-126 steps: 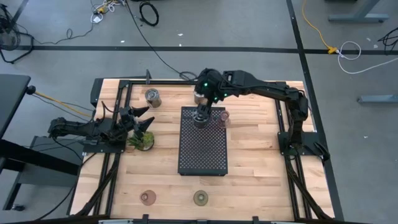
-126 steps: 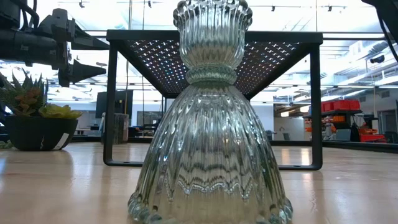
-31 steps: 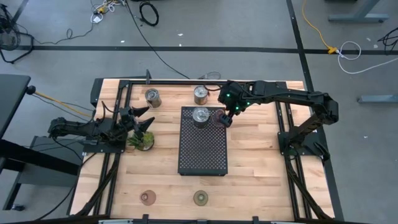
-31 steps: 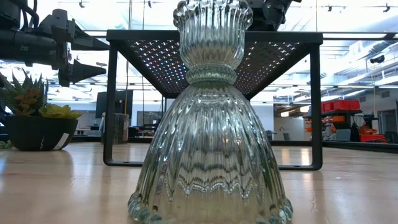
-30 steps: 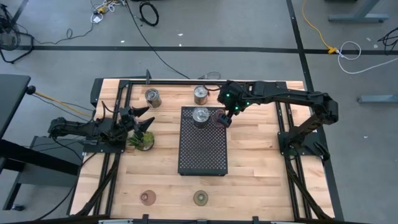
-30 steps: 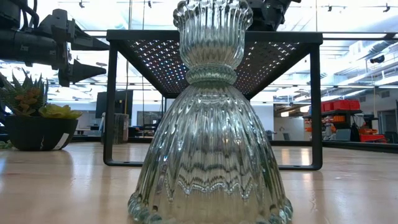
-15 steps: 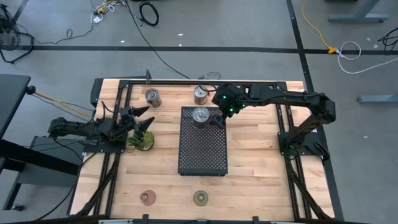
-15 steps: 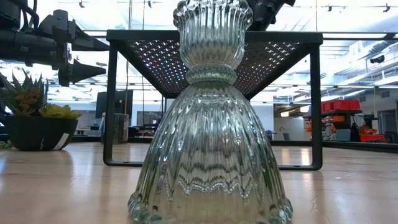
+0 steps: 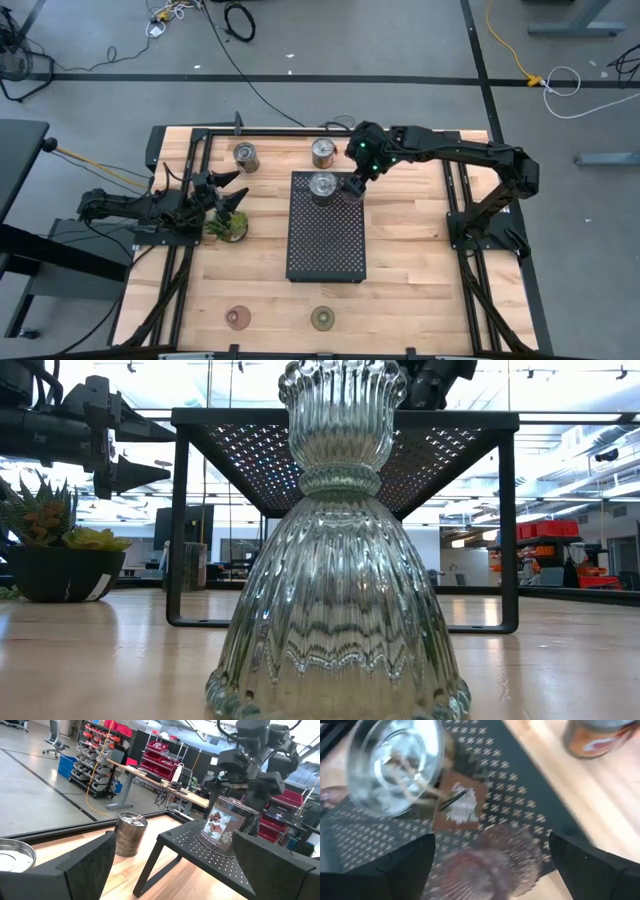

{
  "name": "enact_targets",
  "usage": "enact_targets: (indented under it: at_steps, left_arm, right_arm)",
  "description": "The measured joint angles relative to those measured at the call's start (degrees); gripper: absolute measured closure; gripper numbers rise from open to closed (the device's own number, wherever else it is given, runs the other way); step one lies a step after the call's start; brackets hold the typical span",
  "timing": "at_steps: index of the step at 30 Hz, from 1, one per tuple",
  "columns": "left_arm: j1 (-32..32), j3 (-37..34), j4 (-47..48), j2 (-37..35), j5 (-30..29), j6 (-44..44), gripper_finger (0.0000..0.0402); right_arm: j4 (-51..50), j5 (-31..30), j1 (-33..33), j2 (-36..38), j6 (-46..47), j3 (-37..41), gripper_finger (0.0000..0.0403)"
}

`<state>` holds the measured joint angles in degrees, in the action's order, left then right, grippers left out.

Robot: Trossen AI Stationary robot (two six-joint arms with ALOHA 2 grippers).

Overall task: Pick & Place candle stick holders
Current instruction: Adjust the pink glass candle holder on the shelf

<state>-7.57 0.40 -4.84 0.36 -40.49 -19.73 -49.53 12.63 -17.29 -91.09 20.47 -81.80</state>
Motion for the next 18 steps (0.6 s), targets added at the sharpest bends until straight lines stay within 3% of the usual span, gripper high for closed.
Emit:
enact_targets:
  at_steps: [6, 18]
  left_arm:
    - [0.0, 0.0, 0.0, 0.0, 0.0, 0.0, 0.0003]
    - [0.0, 0.0, 0.0, 0.0, 0.0, 0.0, 0.0003]
  right_arm:
    - [0.6, 4.8, -0.1, 0.3, -0.2, 0.0, 0.0017]
    - [-1.3, 4.8, -0.2, 2.7, -3.0, 0.0, 0.0017]
